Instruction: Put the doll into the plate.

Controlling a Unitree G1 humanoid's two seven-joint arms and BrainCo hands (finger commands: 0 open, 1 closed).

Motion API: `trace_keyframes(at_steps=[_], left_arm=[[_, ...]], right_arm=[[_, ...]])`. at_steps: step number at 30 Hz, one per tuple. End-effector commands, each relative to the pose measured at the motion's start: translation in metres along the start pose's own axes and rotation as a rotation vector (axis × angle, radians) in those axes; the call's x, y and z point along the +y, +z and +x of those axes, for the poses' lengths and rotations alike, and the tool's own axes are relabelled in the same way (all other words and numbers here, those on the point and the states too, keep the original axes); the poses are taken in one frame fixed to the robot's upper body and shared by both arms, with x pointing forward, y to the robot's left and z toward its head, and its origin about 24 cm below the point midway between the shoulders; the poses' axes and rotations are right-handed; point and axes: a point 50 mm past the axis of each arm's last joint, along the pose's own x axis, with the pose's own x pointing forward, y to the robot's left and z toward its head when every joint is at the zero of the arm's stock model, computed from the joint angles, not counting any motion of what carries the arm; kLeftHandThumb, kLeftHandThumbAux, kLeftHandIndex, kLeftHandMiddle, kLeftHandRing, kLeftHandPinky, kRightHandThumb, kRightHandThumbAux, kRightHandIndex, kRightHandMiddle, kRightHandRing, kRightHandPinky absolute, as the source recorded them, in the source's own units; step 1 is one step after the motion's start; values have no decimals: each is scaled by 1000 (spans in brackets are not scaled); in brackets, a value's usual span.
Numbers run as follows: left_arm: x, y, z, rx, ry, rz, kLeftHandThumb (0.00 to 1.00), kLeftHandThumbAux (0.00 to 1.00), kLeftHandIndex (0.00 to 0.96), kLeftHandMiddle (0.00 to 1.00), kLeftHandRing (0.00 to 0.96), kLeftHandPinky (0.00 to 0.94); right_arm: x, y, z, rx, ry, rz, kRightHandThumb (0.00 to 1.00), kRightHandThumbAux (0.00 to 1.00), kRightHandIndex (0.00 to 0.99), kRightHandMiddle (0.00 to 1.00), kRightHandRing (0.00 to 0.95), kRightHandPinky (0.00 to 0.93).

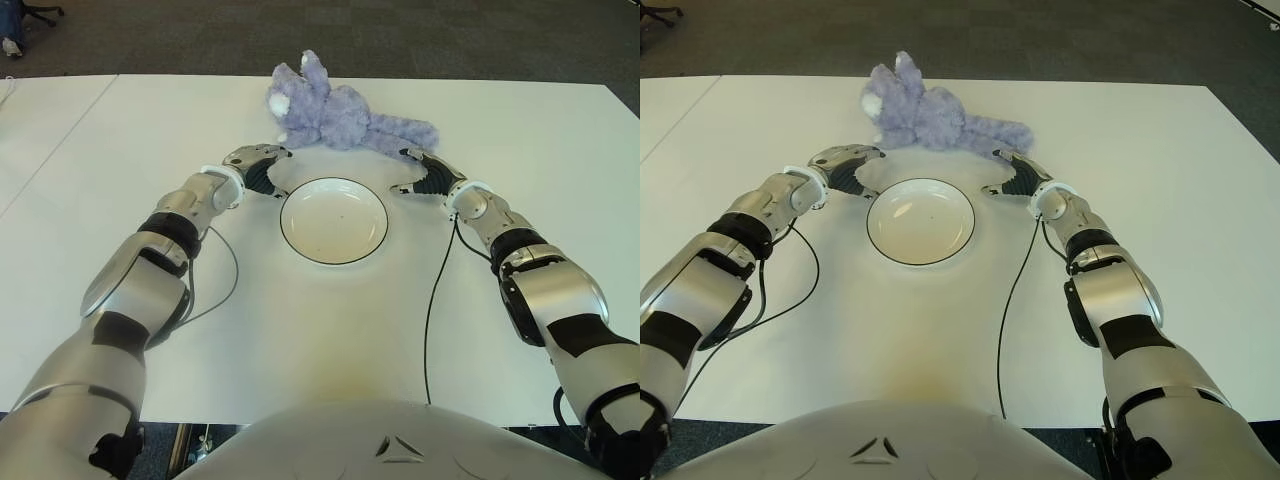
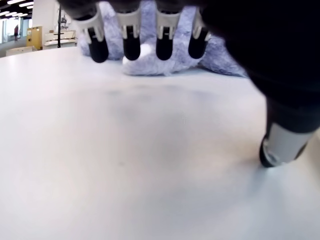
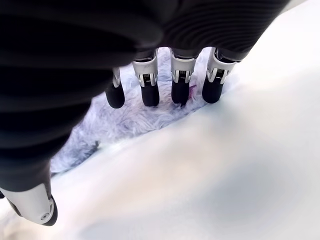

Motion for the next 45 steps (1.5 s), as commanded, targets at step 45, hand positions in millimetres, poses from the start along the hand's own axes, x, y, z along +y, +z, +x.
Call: trace_keyframes(at_steps=[45], left_arm=[[19, -21, -41, 15, 5, -19, 173, 638, 0, 44, 31, 0]], right_arm=[[15, -26, -142, -422, 401, 242, 10, 569, 0, 30, 78, 138]])
